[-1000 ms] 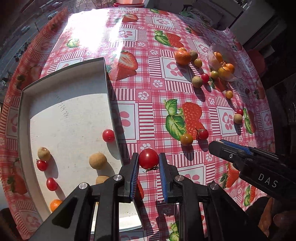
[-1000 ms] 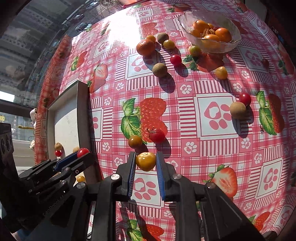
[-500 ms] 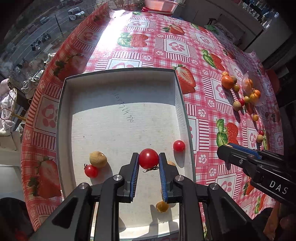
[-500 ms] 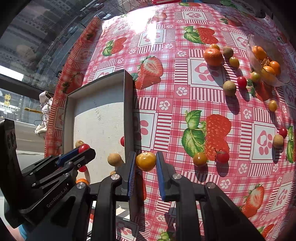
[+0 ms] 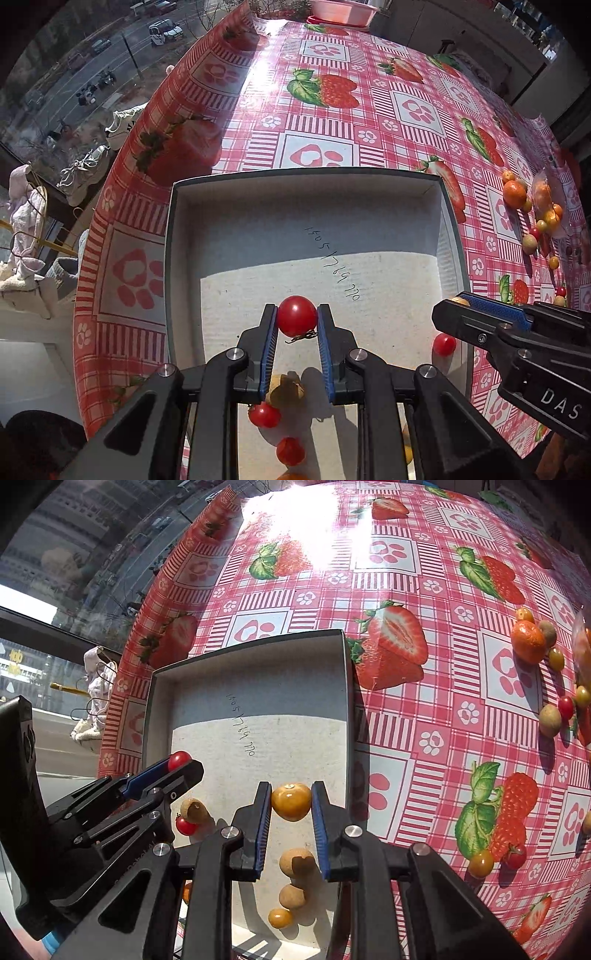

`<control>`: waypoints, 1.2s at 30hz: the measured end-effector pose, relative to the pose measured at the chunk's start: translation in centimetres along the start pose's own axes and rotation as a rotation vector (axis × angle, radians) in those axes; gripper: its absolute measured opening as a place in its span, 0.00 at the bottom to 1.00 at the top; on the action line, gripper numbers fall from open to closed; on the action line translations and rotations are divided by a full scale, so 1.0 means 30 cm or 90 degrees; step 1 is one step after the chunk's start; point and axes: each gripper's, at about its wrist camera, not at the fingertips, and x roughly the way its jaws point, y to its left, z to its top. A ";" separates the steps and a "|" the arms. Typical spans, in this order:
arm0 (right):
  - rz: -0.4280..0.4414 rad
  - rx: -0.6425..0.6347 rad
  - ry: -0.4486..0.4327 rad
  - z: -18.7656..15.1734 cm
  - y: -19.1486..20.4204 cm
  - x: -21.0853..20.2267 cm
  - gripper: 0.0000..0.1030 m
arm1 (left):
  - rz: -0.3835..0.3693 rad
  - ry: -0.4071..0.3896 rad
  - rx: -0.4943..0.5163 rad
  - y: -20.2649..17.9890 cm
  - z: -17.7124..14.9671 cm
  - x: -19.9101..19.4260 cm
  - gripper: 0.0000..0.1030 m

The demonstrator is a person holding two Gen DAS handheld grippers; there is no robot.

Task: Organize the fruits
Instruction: 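Carry both tomatoes over the white tray and open both grippers to drop them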

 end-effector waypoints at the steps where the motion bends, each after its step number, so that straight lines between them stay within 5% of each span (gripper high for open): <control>1: -0.002 -0.001 0.001 0.008 0.005 0.011 0.22 | 0.004 0.003 0.002 0.006 0.005 0.012 0.22; 18: -0.062 -0.021 0.039 0.057 0.056 0.159 0.24 | 0.027 0.021 0.020 0.008 -0.008 0.090 0.25; 19: -0.059 -0.022 0.041 0.058 0.057 0.159 0.26 | 0.032 0.022 0.020 0.005 -0.008 0.089 0.30; 21: -0.048 -0.019 0.044 0.060 0.061 0.163 0.34 | 0.044 0.015 0.017 0.009 -0.012 0.081 0.72; 27: -0.011 -0.002 0.040 0.080 0.052 0.151 0.53 | 0.046 0.013 0.024 0.021 -0.017 0.067 0.73; 31: 0.037 0.012 0.030 0.079 0.048 0.102 0.78 | 0.045 0.015 0.015 0.029 -0.018 0.048 0.73; 36: 0.045 0.029 0.010 0.052 0.008 0.018 0.81 | 0.047 0.019 0.019 0.025 -0.040 0.019 0.73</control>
